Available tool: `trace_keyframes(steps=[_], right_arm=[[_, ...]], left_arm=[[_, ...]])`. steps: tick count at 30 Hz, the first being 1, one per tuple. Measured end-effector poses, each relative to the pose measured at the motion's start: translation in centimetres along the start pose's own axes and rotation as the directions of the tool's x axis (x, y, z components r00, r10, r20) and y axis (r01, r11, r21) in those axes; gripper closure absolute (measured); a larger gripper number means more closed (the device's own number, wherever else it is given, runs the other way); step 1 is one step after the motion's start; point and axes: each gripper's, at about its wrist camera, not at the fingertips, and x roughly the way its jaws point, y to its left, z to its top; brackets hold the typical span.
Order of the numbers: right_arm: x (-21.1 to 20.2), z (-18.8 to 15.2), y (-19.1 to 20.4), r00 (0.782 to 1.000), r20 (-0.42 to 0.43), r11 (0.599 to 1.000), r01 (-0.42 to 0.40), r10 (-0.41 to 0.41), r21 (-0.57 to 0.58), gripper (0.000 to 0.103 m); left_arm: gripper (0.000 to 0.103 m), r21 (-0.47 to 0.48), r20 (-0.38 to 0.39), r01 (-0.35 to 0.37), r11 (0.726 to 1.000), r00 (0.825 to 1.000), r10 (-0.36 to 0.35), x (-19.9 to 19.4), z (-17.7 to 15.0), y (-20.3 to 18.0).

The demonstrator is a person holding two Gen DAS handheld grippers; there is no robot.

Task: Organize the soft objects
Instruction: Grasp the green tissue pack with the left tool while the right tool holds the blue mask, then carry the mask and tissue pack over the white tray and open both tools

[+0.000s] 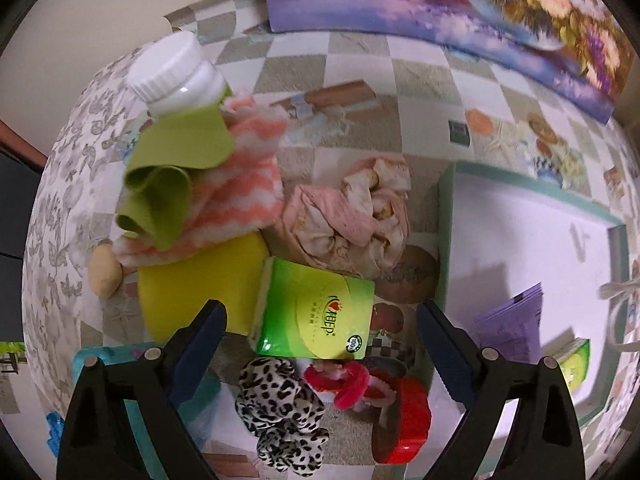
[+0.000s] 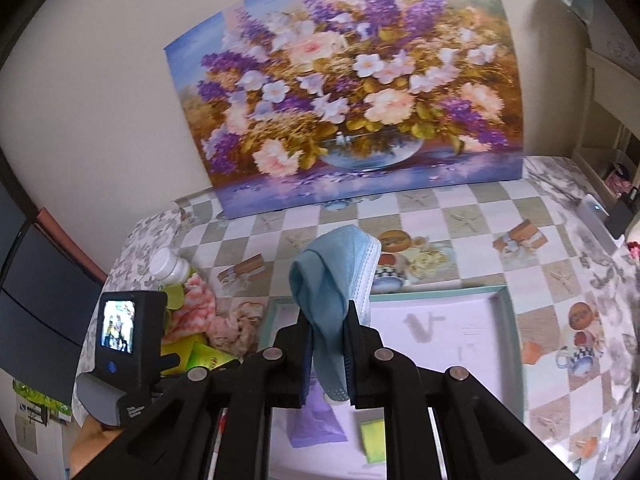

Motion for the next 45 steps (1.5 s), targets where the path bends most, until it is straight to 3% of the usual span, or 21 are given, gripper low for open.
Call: trace_keyframes(steps=[11,17,27,34,40,45], right_arm=[[-0.4,0.1,-1.8,1.000,0.000,0.999,0.008,-0.008,0.035,0.089],[-0.3,0.1,-2.0,1.000,-0.007,0.999,0.005,-0.004,0.045,0.089],[-0.9,0.2,-2.8,1.000,0.004,0.997,0.002,-0.002,0.072,0.089],[-2.3,0.6,-3.5,0.999,0.038,0.997,0.024,-0.027,0.079,0.089],[-2.8,0.6,-5.7,0.994,0.036,0.989,0.097,-0.101,0.110,0.089],[-2.7,0.5,-8.2,0.979,0.005,0.972,0.201,-0.203,0.125,0.089]], left_arm=[[0.014,0.045,-0.006,-0.112,0.993,0.994,0.112,1.7,-0.2,-1.5],[0.035,0.036,0.018,-0.145,0.989,0.989,0.144,1.2,-0.2,-1.5],[0.037,-0.037,0.081,-0.032,0.999,0.996,0.035,-2.5,0.2,0.9],[0.037,-0.050,0.195,0.045,0.998,0.980,-0.034,-7.7,0.5,0.8],[0.037,0.004,0.270,0.093,0.996,0.959,-0.091,-10.6,0.7,-1.6],[0.037,0.073,0.261,0.108,0.991,0.957,-0.124,-10.7,0.8,-5.0]])
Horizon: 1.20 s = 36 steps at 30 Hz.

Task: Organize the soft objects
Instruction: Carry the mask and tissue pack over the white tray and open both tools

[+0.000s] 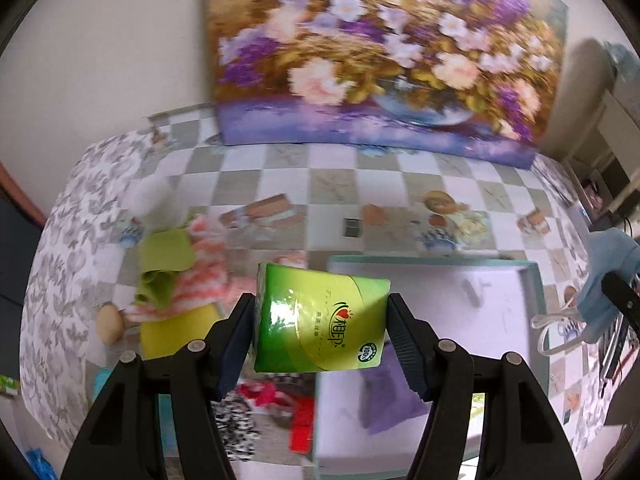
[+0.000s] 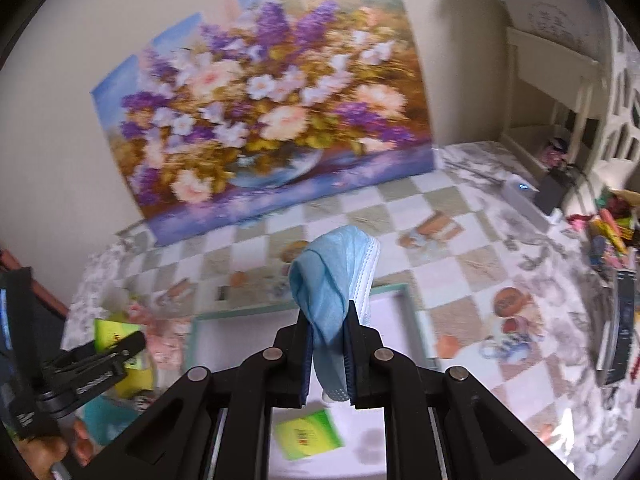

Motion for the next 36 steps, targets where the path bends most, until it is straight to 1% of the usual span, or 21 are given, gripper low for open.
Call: trace_keyframes(steps=[3,6,8,16,19,24,27,31,36], right_arm=[[0.4,0.1,-1.7,0.998,-0.013,0.998,0.055,-0.055,0.019,0.089],[1.1,0.0,-2.9,0.992,-0.033,0.992,0.123,-0.123,0.015,0.089],[1.6,-0.1,-3.4,0.988,-0.049,0.989,0.148,-0.148,0.007,0.089],[4.7,-1.4,-4.0,0.973,-0.140,0.983,0.182,-0.183,-0.024,0.089],[5.4,-1.7,-3.7,0.970,-0.162,0.983,0.179,-0.182,-0.033,0.089],[6.6,-2.3,-2.3,0.965,-0.195,0.984,0.164,-0.175,-0.071,0.089],[7.7,-2.8,-1.0,0.960,-0.216,0.982,0.155,-0.176,-0.111,0.089],[8.7,-3.5,-0.3,0.957,-0.244,0.984,0.133,-0.159,-0.121,0.089],[9.2,-3.7,0.3,0.955,-0.257,0.984,0.119,-0.149,-0.129,0.087]], left_arm=[[0.036,0.034,-0.005,0.012,0.999,1.000,-0.012,0.4,-0.1,-2.0],[0.036,0.064,-0.010,0.022,0.998,1.000,-0.021,1.1,-0.1,-3.5],[0.036,0.087,-0.024,0.031,0.996,0.999,-0.029,1.8,-0.2,-4.7],[0.036,0.154,-0.078,0.067,0.986,0.995,-0.055,4.5,-0.9,-8.5],[0.036,0.174,-0.105,0.078,0.982,0.993,-0.061,5.6,-1.4,-9.5],[0.036,0.181,-0.141,0.082,0.980,0.988,-0.057,6.8,-1.9,-10.0],[0.036,0.171,-0.154,0.083,0.982,0.986,-0.057,7.3,-2.1,-9.8],[0.036,0.143,-0.180,0.096,0.985,0.981,-0.069,8.2,-2.3,-9.2],[0.036,0.122,-0.187,0.092,0.988,0.980,-0.068,8.5,-2.3,-8.6]])
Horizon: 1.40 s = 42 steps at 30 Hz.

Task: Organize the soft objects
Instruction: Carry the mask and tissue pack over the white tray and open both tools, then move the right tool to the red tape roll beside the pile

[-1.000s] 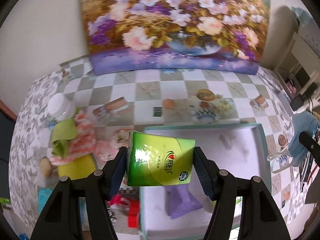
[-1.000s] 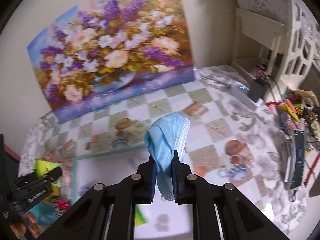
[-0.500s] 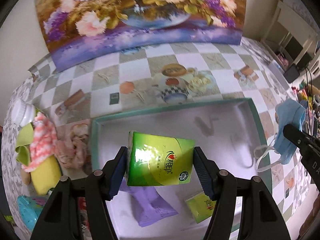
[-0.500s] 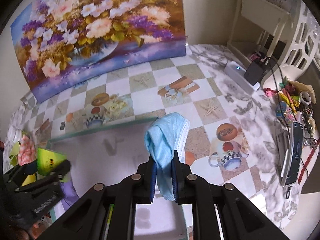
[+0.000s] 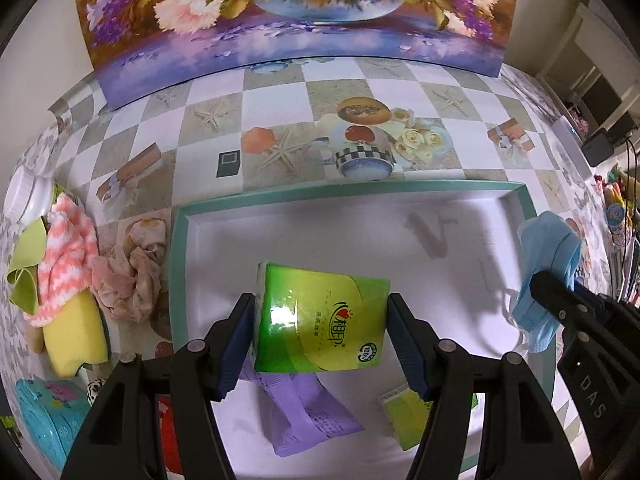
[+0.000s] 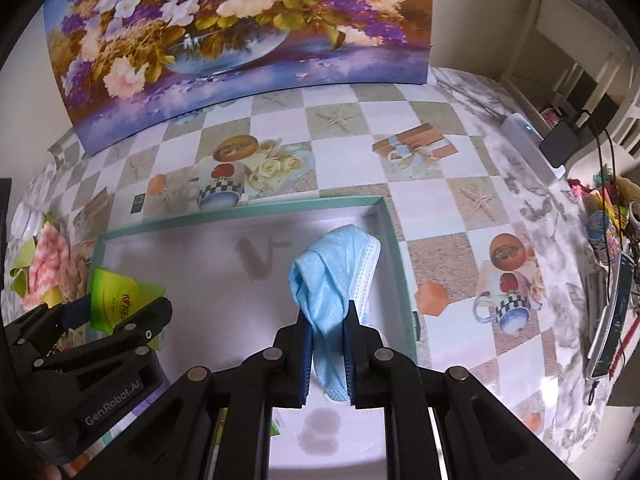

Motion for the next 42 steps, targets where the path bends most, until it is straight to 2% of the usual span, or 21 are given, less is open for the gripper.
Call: trace_keyframes(steps=[6,9,11,12,18,21,24,26,29,34,42], right_arm=[[-0.3,0.1,0.6,1.000,0.001,1.000,-0.024,0.024,-0.004,0.087],[-0.6,0.3,0.8,1.000,0.004,1.000,-0.027,0.027,-0.002,0.074],[-0.9,0.3,0.9,1.000,0.011,1.000,-0.028,0.028,-0.003,0.053],[-1.2,0.4,0.9,1.000,0.018,1.000,-0.022,0.022,-0.005,0.047],[-2.4,0.7,1.3,0.999,0.041,1.000,0.003,-0.002,-0.027,0.042],[-2.5,0.7,1.3,0.999,0.039,0.999,0.012,-0.011,-0.031,0.033],[-2.3,0.7,1.3,0.999,0.039,0.999,0.034,-0.033,-0.030,0.019],[-2.3,0.6,1.2,0.998,0.049,0.999,0.044,-0.042,-0.026,0.000],[-2.5,0.6,1.0,0.997,0.062,0.999,0.044,-0.043,-0.012,0.000],[-2.5,0.6,0.7,0.998,0.045,0.999,0.038,-0.038,0.005,0.000],[-3.8,0.4,1.7,0.998,0.050,0.999,0.032,-0.031,-0.022,0.000]], left_arm=[[0.035,-0.030,-0.007,0.010,0.999,1.000,-0.011,-0.3,0.2,0.7],[0.034,-0.046,-0.006,-0.006,0.999,1.000,0.005,-0.5,0.3,1.2],[0.032,-0.056,-0.003,-0.011,0.998,1.000,0.011,-0.7,0.3,1.6],[0.027,-0.063,-0.002,-0.012,0.998,1.000,0.012,-0.8,0.4,1.9],[0.021,-0.113,0.018,-0.023,0.993,1.000,0.025,-1.9,0.6,3.6],[0.015,-0.134,0.034,-0.050,0.990,0.998,0.055,-2.3,0.6,4.4],[0.012,-0.154,0.047,-0.089,0.984,0.994,0.097,-2.6,0.6,5.5],[0.010,-0.159,0.043,-0.122,0.980,0.991,0.130,-2.4,0.5,6.0],[0.010,-0.174,0.031,-0.157,0.972,0.986,0.165,-2.2,0.4,7.1],[0.010,-0.200,0.017,-0.148,0.969,0.988,0.154,-2.3,0.3,8.5],[0.010,-0.179,0.023,-0.142,0.974,0.989,0.148,-3.9,0.0,8.7]])
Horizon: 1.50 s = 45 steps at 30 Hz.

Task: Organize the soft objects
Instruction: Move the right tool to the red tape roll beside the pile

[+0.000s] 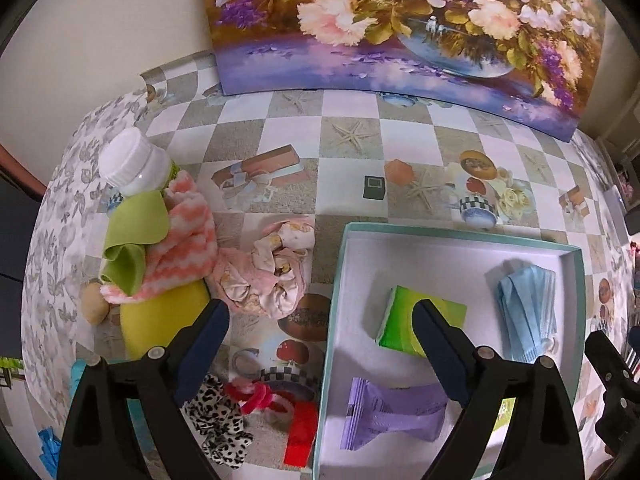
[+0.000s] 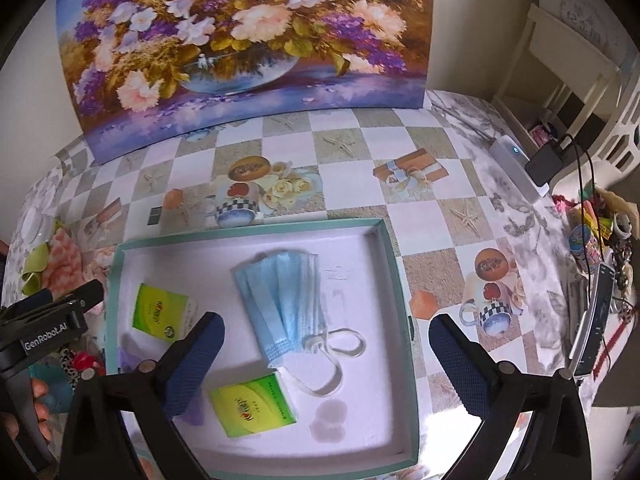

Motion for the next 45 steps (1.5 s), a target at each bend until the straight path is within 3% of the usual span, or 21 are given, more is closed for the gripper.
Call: trace_keyframes(steps=[8,16,24,30,36,45], right_arm=[[-2.1,-0.9,2.2,0.999,0.022,0.998,-0.032,0.033,-0.046,0.000],[-2.8,-2.7,4.7,0.998,0.011,0.993,-0.068,0.070,-0.093,0.000],[-3.3,-4.4,7.7,0.994,-0.004,0.982,-0.111,0.111,-0.151,0.000],[-2.7,-5.1,10.4,0.989,-0.035,0.970,-0.151,0.147,-0.189,0.000],[-1.8,-5.9,13.6,0.980,-0.074,0.955,-0.196,0.184,-0.223,0.000],[-0.5,-7.6,17.9,0.963,-0.121,0.920,-0.268,0.243,-0.285,0.000]], left_arm=[[0.010,0.013,0.011,0.020,1.000,1.000,-0.021,-2.0,-1.3,0.8],[0.010,0.017,-0.025,0.011,1.000,1.000,-0.011,-1.9,-4.2,2.1],[0.010,-0.010,0.001,0.037,0.999,0.999,-0.037,-3.6,-5.5,4.5],[0.010,-0.072,0.007,0.030,0.997,1.000,-0.029,-4.0,-5.5,7.7],[0.010,-0.098,-0.002,-0.034,0.995,0.999,0.033,-3.8,-5.5,10.1],[0.010,-0.115,-0.036,0.002,0.993,0.999,-0.006,-2.6,-5.5,11.1]])
